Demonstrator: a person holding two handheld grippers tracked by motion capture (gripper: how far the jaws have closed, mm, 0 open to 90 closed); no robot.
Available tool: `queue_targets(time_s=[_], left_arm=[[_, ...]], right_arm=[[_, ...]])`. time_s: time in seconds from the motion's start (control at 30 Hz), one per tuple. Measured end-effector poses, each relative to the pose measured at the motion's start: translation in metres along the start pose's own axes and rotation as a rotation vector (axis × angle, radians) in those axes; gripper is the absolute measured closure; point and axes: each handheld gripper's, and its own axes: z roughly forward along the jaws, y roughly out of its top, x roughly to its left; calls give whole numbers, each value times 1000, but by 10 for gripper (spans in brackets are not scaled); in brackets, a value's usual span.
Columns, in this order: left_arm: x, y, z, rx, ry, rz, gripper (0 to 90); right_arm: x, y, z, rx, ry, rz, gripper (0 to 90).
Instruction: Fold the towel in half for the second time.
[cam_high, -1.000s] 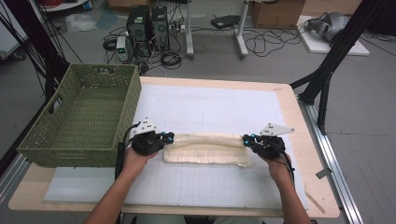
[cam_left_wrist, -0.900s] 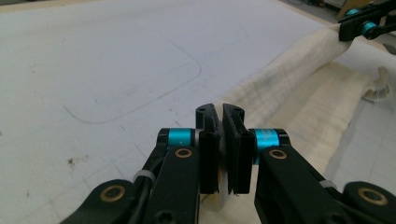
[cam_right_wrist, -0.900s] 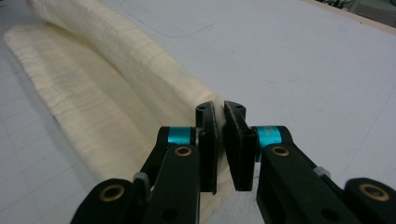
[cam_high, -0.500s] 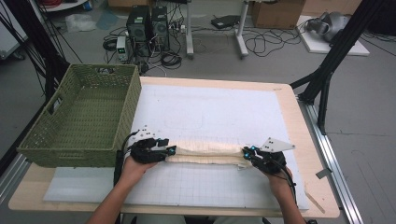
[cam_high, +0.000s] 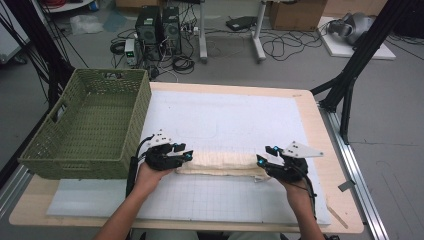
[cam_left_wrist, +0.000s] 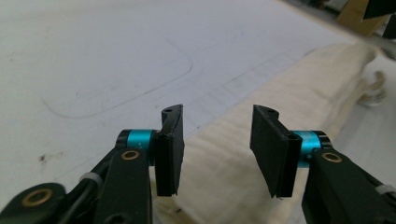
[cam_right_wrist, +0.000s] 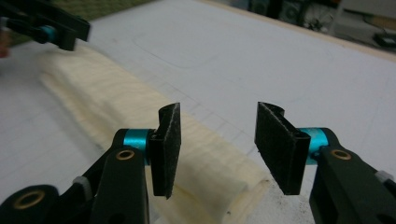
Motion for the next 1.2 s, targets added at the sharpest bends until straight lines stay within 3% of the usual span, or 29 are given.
queue_targets(time_s=[0.1, 0.2, 0.27, 0.33, 0.5, 0.73, 0.77, 0.93, 1.1, 1.2], left_arm=[[0, -2, 3, 35, -1, 7, 578], [-3, -2, 4, 51, -4, 20, 589], [-3, -4, 4, 55, -7, 26, 589], [-4, -8, 4, 51, -16, 16, 601], [-8, -13, 6, 107, -34, 35, 713], [-15, -16, 6, 148, -5, 109, 780], [-15, -16, 5, 152, -3, 107, 788], [-14, -19, 1, 150, -4, 112, 802], [-15, -19, 0, 147, 3, 116, 801], [-15, -19, 0, 141, 3, 103, 800]], right_arm=[[0, 1, 18, 47, -46, 24, 526], [1, -3, 34, 140, -26, -18, 482], [4, -8, 39, 167, 4, -39, 475], [8, -12, 38, 172, 20, -41, 470], [9, -25, 32, 185, 28, -20, 487], [13, -34, 24, 195, -2, -61, 495], [12, -34, 23, 197, -8, -78, 494], [8, -37, 19, 189, -22, -59, 492], [1, -41, 11, 193, -37, -4, 493], [2, -41, 12, 197, -45, -14, 495]])
